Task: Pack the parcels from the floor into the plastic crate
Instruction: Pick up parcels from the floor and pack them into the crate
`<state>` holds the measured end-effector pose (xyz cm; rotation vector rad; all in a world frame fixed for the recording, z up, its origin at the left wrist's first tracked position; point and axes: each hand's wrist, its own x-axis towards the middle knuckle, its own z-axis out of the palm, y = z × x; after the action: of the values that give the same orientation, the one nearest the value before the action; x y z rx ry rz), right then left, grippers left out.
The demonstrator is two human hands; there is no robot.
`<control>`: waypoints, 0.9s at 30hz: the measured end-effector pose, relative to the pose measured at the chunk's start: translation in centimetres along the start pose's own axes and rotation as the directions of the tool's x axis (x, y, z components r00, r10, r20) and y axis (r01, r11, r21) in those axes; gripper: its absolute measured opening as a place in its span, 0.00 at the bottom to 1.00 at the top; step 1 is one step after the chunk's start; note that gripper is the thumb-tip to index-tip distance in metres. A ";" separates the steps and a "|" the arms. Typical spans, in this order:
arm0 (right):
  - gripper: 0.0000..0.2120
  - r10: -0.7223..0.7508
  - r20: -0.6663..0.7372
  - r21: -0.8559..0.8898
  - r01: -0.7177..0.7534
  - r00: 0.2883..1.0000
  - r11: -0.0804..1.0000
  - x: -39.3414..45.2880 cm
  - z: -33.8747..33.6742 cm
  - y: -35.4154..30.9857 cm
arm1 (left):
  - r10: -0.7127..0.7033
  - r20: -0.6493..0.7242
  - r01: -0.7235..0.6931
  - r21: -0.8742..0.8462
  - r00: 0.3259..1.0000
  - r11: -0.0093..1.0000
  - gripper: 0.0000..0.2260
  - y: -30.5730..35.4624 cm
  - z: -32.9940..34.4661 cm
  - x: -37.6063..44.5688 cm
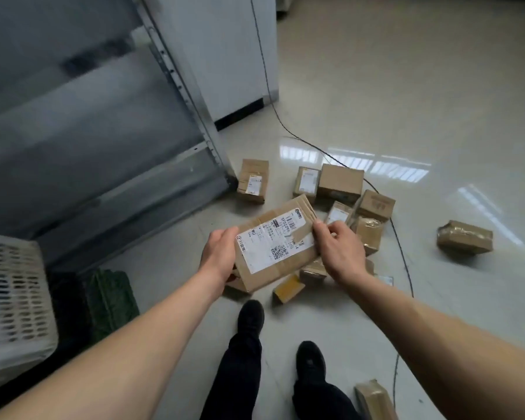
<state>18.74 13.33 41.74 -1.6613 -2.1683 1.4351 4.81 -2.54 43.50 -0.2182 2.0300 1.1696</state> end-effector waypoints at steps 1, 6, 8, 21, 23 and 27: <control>0.20 -0.034 0.018 -0.003 0.034 0.999 0.999 -0.6 0.1 -1.3 | 0.013 -0.030 -0.014 -0.041 0.999 0.999 0.13 0.1 -1.2 -1.1; 0.20 -0.198 0.139 -0.013 0.201 0.970 0.979 -3.9 1.9 -7.0 | 0.024 -0.131 -0.049 -0.190 0.991 0.981 0.15 0.3 -7.2 -5.9; 0.20 -0.257 0.185 -0.020 0.265 0.949 0.964 -5.3 3.1 -9.0 | 0.016 -0.188 -0.061 -0.234 0.982 0.970 0.18 0.1 -9.8 -7.3; 0.22 -0.459 0.311 -0.051 0.497 0.832 0.866 -19.5 17.2 -20.7 | -0.011 -0.323 -0.116 -0.369 0.946 0.922 0.32 -5.9 -30.8 -13.0; 0.21 -0.480 0.306 -0.067 0.522 0.822 0.850 -22.0 19.7 -22.2 | 0.002 -0.337 -0.132 -0.363 0.941 0.923 0.35 -7.1 -34.3 -13.4; 0.19 -0.519 0.314 -0.050 0.560 0.795 0.827 -26.5 24.6 -24.8 | 0.037 -0.369 -0.178 -0.355 0.929 0.918 0.28 -8.8 -41.0 -14.2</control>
<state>-1.49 -22.49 56.95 -0.7525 -2.6501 1.4261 -2.97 -43.26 59.11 -0.5511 2.1186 1.7000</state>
